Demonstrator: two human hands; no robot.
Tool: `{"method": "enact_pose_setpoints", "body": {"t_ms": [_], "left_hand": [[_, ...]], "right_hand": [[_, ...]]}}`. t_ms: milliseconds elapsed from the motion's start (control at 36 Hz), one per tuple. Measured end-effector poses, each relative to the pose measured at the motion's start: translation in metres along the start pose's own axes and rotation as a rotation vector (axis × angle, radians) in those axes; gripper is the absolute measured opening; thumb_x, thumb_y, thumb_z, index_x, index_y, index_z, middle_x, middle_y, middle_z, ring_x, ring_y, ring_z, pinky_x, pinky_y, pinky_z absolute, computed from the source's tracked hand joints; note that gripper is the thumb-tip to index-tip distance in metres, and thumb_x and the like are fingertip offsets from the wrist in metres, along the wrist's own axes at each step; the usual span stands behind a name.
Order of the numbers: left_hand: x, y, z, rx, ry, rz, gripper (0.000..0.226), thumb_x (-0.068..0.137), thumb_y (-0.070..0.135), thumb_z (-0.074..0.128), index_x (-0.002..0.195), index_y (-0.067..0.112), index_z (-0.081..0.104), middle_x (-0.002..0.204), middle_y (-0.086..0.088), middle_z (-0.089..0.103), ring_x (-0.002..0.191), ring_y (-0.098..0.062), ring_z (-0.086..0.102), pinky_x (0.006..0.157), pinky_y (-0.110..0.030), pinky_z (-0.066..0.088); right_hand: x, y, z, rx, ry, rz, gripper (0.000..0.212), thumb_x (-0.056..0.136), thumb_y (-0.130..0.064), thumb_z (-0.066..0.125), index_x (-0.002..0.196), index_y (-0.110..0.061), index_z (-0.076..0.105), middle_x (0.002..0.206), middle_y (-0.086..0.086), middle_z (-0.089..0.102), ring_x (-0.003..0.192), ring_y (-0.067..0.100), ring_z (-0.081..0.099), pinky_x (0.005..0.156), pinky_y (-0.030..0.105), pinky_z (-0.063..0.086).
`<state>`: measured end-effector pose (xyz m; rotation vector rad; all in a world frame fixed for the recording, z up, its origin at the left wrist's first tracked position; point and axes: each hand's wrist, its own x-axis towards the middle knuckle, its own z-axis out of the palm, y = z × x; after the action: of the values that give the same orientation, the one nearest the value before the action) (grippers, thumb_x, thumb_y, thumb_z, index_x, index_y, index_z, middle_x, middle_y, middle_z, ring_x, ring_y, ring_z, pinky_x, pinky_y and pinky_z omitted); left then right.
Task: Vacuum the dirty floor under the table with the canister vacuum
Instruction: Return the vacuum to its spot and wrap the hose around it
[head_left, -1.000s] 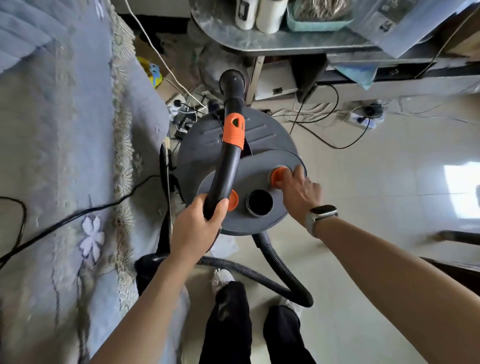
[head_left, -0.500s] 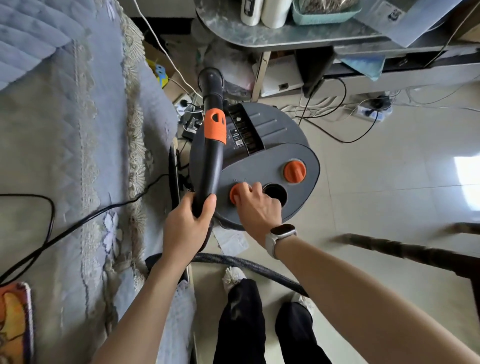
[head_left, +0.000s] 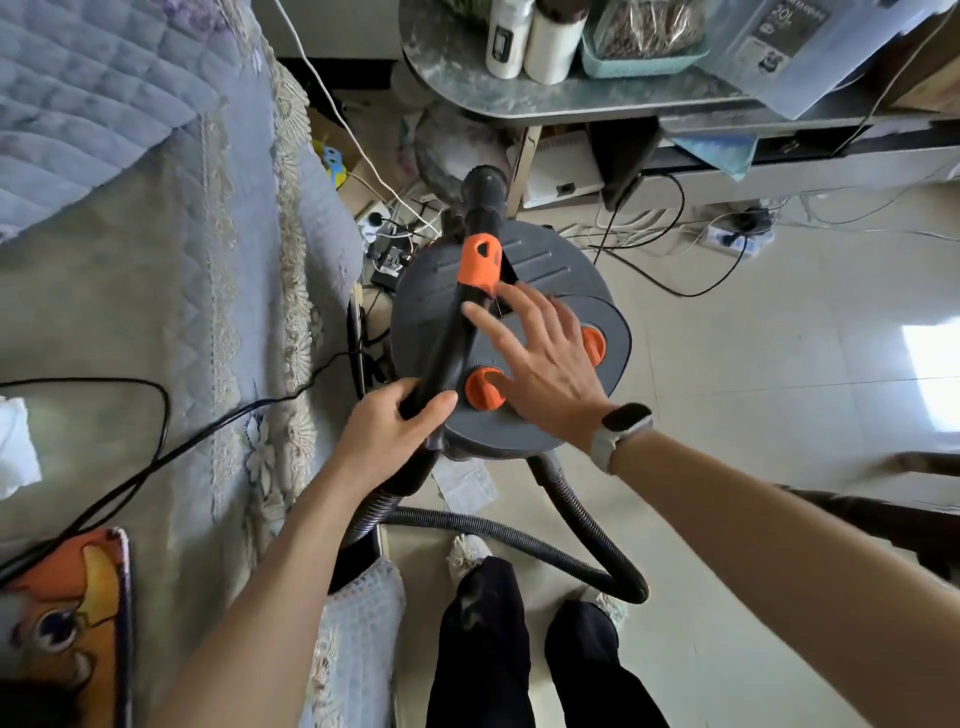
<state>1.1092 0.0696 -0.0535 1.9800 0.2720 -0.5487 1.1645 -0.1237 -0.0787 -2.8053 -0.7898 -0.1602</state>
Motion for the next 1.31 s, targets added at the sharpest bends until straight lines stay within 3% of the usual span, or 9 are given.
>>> {"method": "enact_pose_setpoints", "body": {"t_ms": [111,222,306,472,556,639,917,1139,1306], "left_hand": [[-0.009,0.016,-0.003,-0.033,-0.096,0.042,0.032,0.082,0.044,0.066,0.080,0.012,0.064,0.060,-0.002,0.065,0.056,-0.005,0.056,0.057,-0.016,0.041],[-0.017,0.035,-0.003,-0.016,-0.103,0.094,0.021,0.082,0.047,0.065,0.080,0.026,0.065,0.056,0.010,0.063,0.053,-0.001,0.055,0.060,-0.023,0.043],[-0.012,0.054,-0.010,0.069,0.070,0.143,0.023,0.075,0.065,0.057,0.080,0.043,0.062,0.071,0.023,0.066,0.073,0.004,0.061,0.068,-0.022,0.047],[0.006,0.088,-0.019,0.112,0.244,0.175,0.072,0.062,0.076,0.042,0.105,0.023,0.064,0.092,0.009,0.063,0.088,-0.010,0.056,0.077,-0.026,0.042],[0.021,0.101,-0.019,0.236,0.251,0.267,0.071,0.067,0.068,0.058,0.118,0.018,0.058,0.104,0.004,0.057,0.098,-0.015,0.054,0.084,-0.031,0.044],[0.041,0.114,-0.016,0.297,0.303,0.312,0.060,0.077,0.037,0.075,0.127,0.014,0.051,0.117,-0.009,0.057,0.109,-0.028,0.054,0.089,-0.040,0.045],[0.133,0.140,-0.009,0.198,0.533,0.059,0.057,0.090,0.027,0.064,0.138,0.012,0.036,0.124,-0.017,0.055,0.112,-0.036,0.055,0.094,-0.050,0.048],[0.235,0.180,0.035,0.437,0.637,-0.060,0.052,0.094,0.018,0.058,0.140,0.012,0.038,0.126,-0.021,0.052,0.116,-0.042,0.050,0.091,-0.051,0.041],[0.272,0.196,0.074,0.648,0.563,0.036,0.049,0.087,0.010,0.064,0.133,0.006,0.048,0.126,-0.021,0.054,0.110,-0.046,0.051,0.083,-0.051,0.042]], "right_hand": [[0.021,0.018,-0.018,-0.168,0.008,-0.349,0.069,0.072,-0.039,0.078,0.128,-0.022,0.041,0.142,0.014,0.045,0.135,0.036,0.038,0.109,0.064,0.022],[0.034,0.030,-0.046,-0.209,0.050,-0.527,0.043,0.081,-0.034,0.069,0.111,-0.013,0.046,0.100,0.008,0.064,0.101,0.029,0.062,0.108,0.054,0.030],[0.031,0.038,-0.065,-0.225,0.107,-0.384,0.034,0.083,-0.034,0.062,0.104,-0.013,0.048,0.090,0.007,0.062,0.082,0.028,0.061,0.097,0.049,0.039],[0.010,0.065,-0.108,-0.160,0.083,0.086,0.043,0.081,-0.045,0.046,0.097,-0.008,0.059,0.088,0.010,0.063,0.081,0.032,0.062,0.089,0.052,0.045],[0.003,0.086,-0.125,-0.097,0.099,0.257,0.051,0.083,-0.051,0.046,0.100,-0.005,0.060,0.092,0.012,0.064,0.084,0.035,0.061,0.086,0.053,0.043],[-0.001,0.106,-0.136,-0.021,0.151,0.352,0.050,0.084,-0.053,0.047,0.104,-0.007,0.056,0.093,0.012,0.062,0.085,0.036,0.060,0.084,0.053,0.043],[0.038,0.203,-0.134,0.377,0.188,0.683,0.047,0.088,-0.037,0.064,0.118,-0.001,0.051,0.111,0.015,0.057,0.105,0.035,0.051,0.092,0.051,0.040],[0.056,0.310,-0.081,0.578,-0.132,0.707,0.039,0.087,-0.034,0.067,0.109,-0.008,0.046,0.099,0.008,0.056,0.091,0.034,0.055,0.070,0.035,0.039],[0.061,0.338,-0.063,0.738,-0.385,0.525,0.066,0.076,-0.035,0.079,0.128,-0.021,0.040,0.096,-0.001,0.060,0.078,0.020,0.056,0.069,0.028,0.043]]}}
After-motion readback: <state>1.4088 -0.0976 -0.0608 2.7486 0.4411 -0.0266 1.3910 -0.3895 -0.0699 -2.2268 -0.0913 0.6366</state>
